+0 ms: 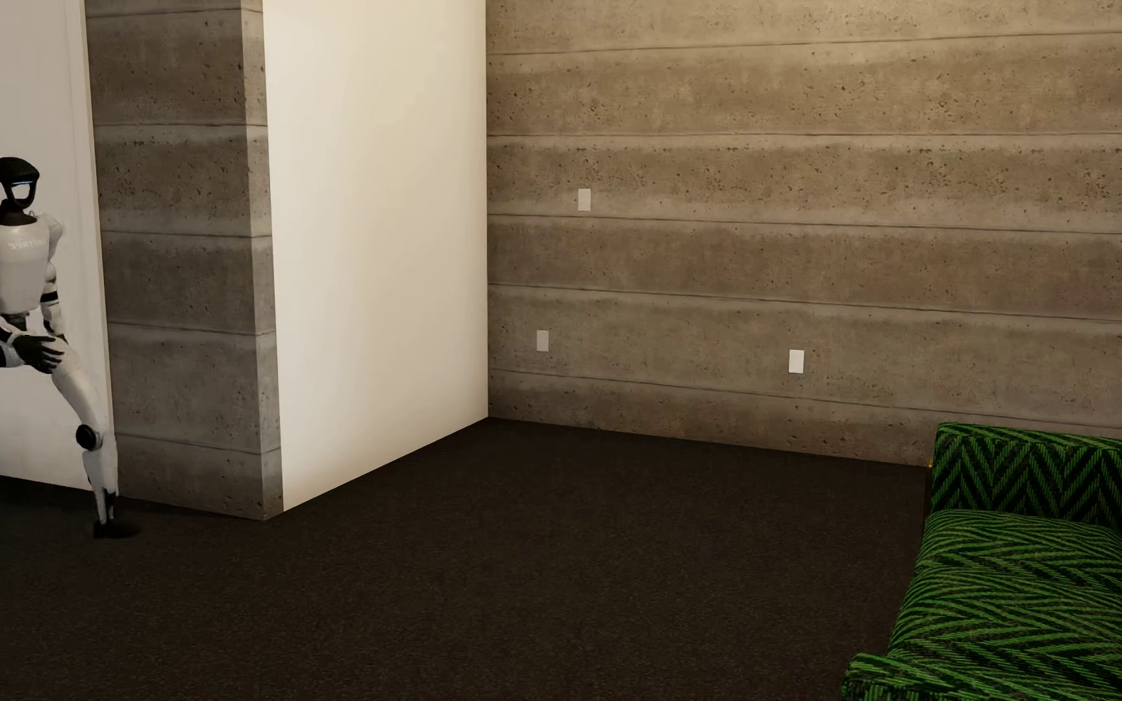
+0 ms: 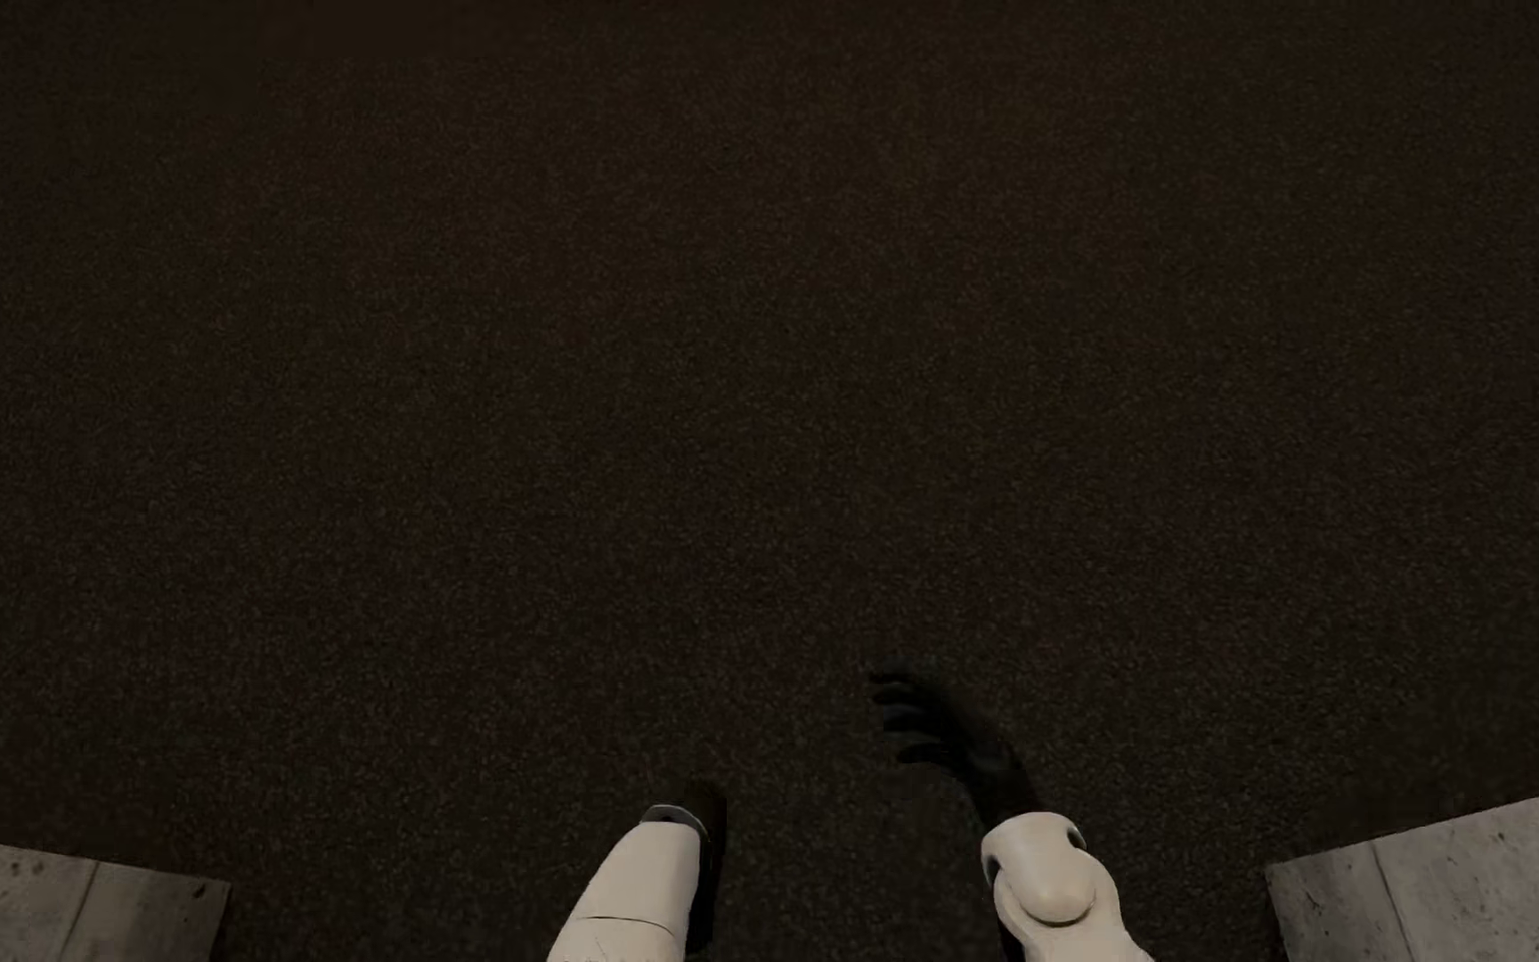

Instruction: Walk to the sofa

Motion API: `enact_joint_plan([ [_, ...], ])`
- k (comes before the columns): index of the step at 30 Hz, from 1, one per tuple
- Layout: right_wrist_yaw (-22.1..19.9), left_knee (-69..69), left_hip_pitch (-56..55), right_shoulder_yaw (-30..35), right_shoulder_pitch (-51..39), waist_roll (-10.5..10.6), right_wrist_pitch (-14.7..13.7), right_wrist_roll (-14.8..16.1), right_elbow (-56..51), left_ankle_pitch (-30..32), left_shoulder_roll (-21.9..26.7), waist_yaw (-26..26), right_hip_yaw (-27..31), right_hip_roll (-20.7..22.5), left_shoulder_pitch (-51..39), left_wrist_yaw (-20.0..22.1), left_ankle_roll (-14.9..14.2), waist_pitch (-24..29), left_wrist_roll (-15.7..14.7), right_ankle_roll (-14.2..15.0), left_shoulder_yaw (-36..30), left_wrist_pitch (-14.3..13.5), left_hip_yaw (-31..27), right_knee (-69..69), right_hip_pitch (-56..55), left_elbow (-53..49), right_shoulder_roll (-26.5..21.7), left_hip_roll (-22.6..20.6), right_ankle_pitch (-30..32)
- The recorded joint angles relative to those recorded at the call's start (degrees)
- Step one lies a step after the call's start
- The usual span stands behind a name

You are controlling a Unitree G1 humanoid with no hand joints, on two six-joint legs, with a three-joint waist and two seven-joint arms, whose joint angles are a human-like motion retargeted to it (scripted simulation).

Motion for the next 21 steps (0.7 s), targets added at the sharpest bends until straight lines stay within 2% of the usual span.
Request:
enact_joint_plan([
  [1,0.00,2.07,0.39,0.22,-0.34,-0.78,0.00,0.00,-1.34,3.57,0.35,0.82,0.00,-1.05,0.19,0.00,0.00,-0.75,0.00,0.00,1.04,0.00,0.00,-0.45,1.24,0.97,0.38,0.35,1.81],
  [2,0.00,4.58,-0.32,0.75,-0.43,-2.18,0.00,0.00,-1.83,8.15,0.94,0.80,0.00,-2.39,-0.10,0.00,0.00,-1.23,0.00,0.00,0.31,0.00,0.00,-1.37,1.77,1.91,0.60,-0.57,6.38],
  [3,0.00,8.17,-0.54,1.46,0.07,-3.32,0.00,0.00,-1.42,9.59,1.32,0.55,0.00,-3.12,-1.17,0.00,0.00,-0.99,0.00,0.00,-0.50,0.00,0.00,-0.25,1.72,3.03,0.51,-2.26,15.37],
  [4,0.00,9.75,1.06,2.62,0.67,-3.54,0.00,0.00,-0.16,8.59,1.55,-0.26,0.00,-3.08,-2.64,0.00,0.00,-0.51,0.00,0.00,-1.45,0.00,0.00,5.99,-0.74,3.14,-0.22,-4.05,29.73],
  [5,0.00,10.46,4.14,5.06,0.92,-3.56,0.00,0.00,2.40,6.26,1.77,-1.69,0.00,-2.80,-4.04,0.00,0.00,0.03,0.00,0.00,-2.78,0.00,0.00,16.54,-5.59,2.42,-1.43,-5.74,45.45],
  [6,0.00,10.61,7.58,8.25,0.65,-4.13,0.00,0.00,5.64,3.67,2.23,-2.80,0.00,-2.64,-5.40,0.00,0.00,0.25,0.00,0.00,-4.05,0.00,0.00,30.07,-12.87,0.72,-2.62,-6.93,53.63],
  [7,0.00,10.34,11.83,11.27,0.68,-4.60,0.00,0.00,8.86,1.40,2.78,-3.43,0.00,-2.44,-6.55,0.00,0.00,0.64,0.00,0.00,-4.92,0.00,0.00,43.75,-19.43,-1.81,-3.49,-7.70,50.91],
  [8,0.00,9.42,16.62,13.40,1.32,-4.87,0.00,0.00,11.76,-0.33,3.17,-4.36,0.00,-2.43,-7.42,0.00,0.00,1.02,0.00,0.00,-4.79,0.00,0.00,53.55,-25.90,-5.44,-3.96,-8.02,45.37],
  [9,0.00,7.56,21.21,14.50,2.69,-4.69,0.00,0.00,14.47,-1.72,3.38,-5.82,0.00,-2.22,-7.86,0.00,0.00,0.70,0.00,0.00,-4.37,0.00,0.00,58.77,-32.60,-9.96,-4.32,-8.20,42.11],
  [10,0.00,5.14,26.05,14.47,4.67,-4.23,0.00,0.00,17.12,-3.04,3.34,-7.48,0.00,-2.03,-8.22,0.00,0.00,0.40,0.00,0.00,-3.93,0.00,0.00,58.97,-38.32,-14.50,-4.61,-8.63,41.67],
  [12,0.00,0.20,36.41,12.55,9.70,-2.94,0.00,0.00,21.92,-6.20,2.71,-11.07,0.00,-1.58,-9.07,0.00,0.00,0.37,0.00,0.00,-2.55,0.00,0.00,46.29,-45.39,-22.99,-5.35,-9.44,47.50],
  [14,0.00,-3.02,45.39,8.49,14.96,-1.90,0.00,0.00,26.20,-9.81,2.22,-14.01,0.00,-1.10,-10.37,0.00,0.00,-0.17,0.00,0.00,-1.18,0.00,0.00,24.86,-48.46,-30.12,-5.48,-9.26,53.44],
  [15,0.00,-4.57,50.27,6.16,17.33,-2.29,0.00,0.00,28.26,-11.55,2.28,-15.19,0.00,-1.35,-11.02,0.00,0.00,-0.15,0.00,0.00,-0.58,0.00,0.00,14.15,-48.01,-33.13,-5.09,-9.69,51.99],
  [16,0.00,-5.92,55.12,4.08,19.43,-2.99,0.00,0.00,30.13,-13.33,2.39,-16.14,0.00,-1.80,-11.49,0.00,0.00,-0.27,0.00,0.00,0.18,0.00,0.00,5.08,-47.05,-35.71,-4.57,-10.26,44.61],
  [17,0.00,-6.68,59.72,2.21,21.33,-3.60,0.00,0.00,31.74,-14.74,2.46,-17.09,0.00,-2.28,-11.71,0.00,0.00,-0.49,0.00,0.00,0.93,0.00,0.00,0.63,-45.94,-37.84,-3.99,-10.33,32.22],
  [18,0.00,-6.60,62.80,0.37,22.87,-3.78,0.00,0.00,32.93,-15.28,2.39,-18.33,0.00,-2.51,-11.78,0.00,0.00,-1.10,0.00,0.00,1.64,0.00,0.00,1.43,-45.99,-39.26,-3.44,-9.95,25.03],
  [19,0.00,-5.74,65.15,-0.85,24.29,-3.64,0.00,0.00,34.09,-14.09,2.17,-20.06,0.00,-2.62,-11.49,0.00,0.00,-1.86,0.00,0.00,1.93,0.00,0.00,1.84,-46.87,-39.57,-3.05,-9.08,23.43],
  [20,0.00,-3.92,66.74,-2.17,25.66,-3.09,0.00,0.00,35.11,-10.26,1.78,-22.05,0.00,-2.72,-10.63,0.00,0.00,-2.86,0.00,0.00,1.79,0.00,0.00,3.04,-47.88,-38.85,-2.61,-7.46,24.04],
  [21,0.00,-0.07,66.54,-3.18,26.82,-2.31,0.00,0.00,35.90,-2.42,1.57,-23.36,0.00,-2.53,-9.58,0.00,0.00,-4.37,0.00,0.00,0.96,0.00,0.00,3.34,-48.91,-37.63,-2.17,-5.32,35.45],
])
